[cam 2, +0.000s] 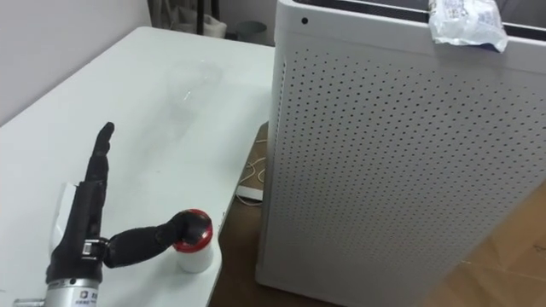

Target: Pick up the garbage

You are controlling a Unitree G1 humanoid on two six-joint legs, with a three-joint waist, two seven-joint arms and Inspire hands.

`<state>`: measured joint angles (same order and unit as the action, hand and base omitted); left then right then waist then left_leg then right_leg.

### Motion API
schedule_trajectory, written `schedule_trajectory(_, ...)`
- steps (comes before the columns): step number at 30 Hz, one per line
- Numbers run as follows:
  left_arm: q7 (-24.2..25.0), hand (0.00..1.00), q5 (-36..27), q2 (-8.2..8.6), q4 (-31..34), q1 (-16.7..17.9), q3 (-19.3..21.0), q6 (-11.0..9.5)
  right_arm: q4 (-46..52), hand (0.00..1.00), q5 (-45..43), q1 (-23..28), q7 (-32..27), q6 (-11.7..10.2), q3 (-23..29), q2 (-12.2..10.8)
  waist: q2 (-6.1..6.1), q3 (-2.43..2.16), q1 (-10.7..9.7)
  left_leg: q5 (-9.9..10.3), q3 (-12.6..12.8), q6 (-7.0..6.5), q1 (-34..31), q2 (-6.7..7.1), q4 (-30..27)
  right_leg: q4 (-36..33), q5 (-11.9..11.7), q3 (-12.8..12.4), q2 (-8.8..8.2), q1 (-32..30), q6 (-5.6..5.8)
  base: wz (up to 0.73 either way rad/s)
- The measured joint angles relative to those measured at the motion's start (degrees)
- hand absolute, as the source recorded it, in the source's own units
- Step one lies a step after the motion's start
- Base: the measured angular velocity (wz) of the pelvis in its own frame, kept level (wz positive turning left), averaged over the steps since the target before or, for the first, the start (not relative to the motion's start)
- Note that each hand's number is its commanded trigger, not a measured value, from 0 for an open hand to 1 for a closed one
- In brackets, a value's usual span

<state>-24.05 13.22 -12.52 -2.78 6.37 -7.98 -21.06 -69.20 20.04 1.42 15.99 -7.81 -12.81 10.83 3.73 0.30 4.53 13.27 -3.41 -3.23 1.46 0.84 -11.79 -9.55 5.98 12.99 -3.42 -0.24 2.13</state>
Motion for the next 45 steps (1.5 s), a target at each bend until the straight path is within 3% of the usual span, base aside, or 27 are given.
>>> schedule_trajectory(14,0.0,0.00,-0.1,-0.01,2.9,1.0,0.0,0.0,-0.3,1.00,-0.2,0.4,0.2,-1.0,-0.7,0.0,0.04,-0.04,0.0,0.0,-0.1,0.00,0.7,-0.08,0.0,1.1,0.0,-0.2,0.18,0.7,0.00,0.00)
schedule_trajectory(21,1.6,0.00,-0.1,-0.04,8.5,1.1,0.0,0.2,-0.5,1.00,-0.2,0.5,0.5,-0.9,-1.2,-0.1,0.12,0.02,-0.4,0.0,0.0,0.00,1.1,-0.11,0.5,1.6,0.0,-0.4,0.28,1.4,0.01,0.00)
schedule_trajectory(30,3.8,0.00,-0.1,-0.05,8.5,1.5,-0.2,0.3,-2.1,1.00,0.0,-0.2,1.7,-1.0,-1.0,-0.1,0.10,0.01,-1.5,0.0,0.1,0.04,1.2,-0.12,0.8,1.7,0.0,-0.3,0.39,1.4,0.01,0.00)
schedule_trajectory(37,4.8,0.00,-1.3,-0.05,8.5,1.5,-3.0,0.3,-2.1,1.00,0.0,-0.2,1.6,-1.1,-1.1,-0.1,0.08,0.06,-3.1,0.0,0.2,0.03,1.3,-0.14,0.8,1.8,0.0,-0.4,0.37,1.5,0.01,0.00)
schedule_trajectory(45,4.8,0.00,-2.4,-0.14,8.4,1.5,-5.1,0.7,-2.1,1.00,0.1,-0.3,1.6,-1.1,-1.1,-0.1,0.30,0.30,-3.5,0.0,0.2,0.03,1.2,-0.15,0.9,1.9,0.0,-0.4,0.38,1.5,0.01,0.00)
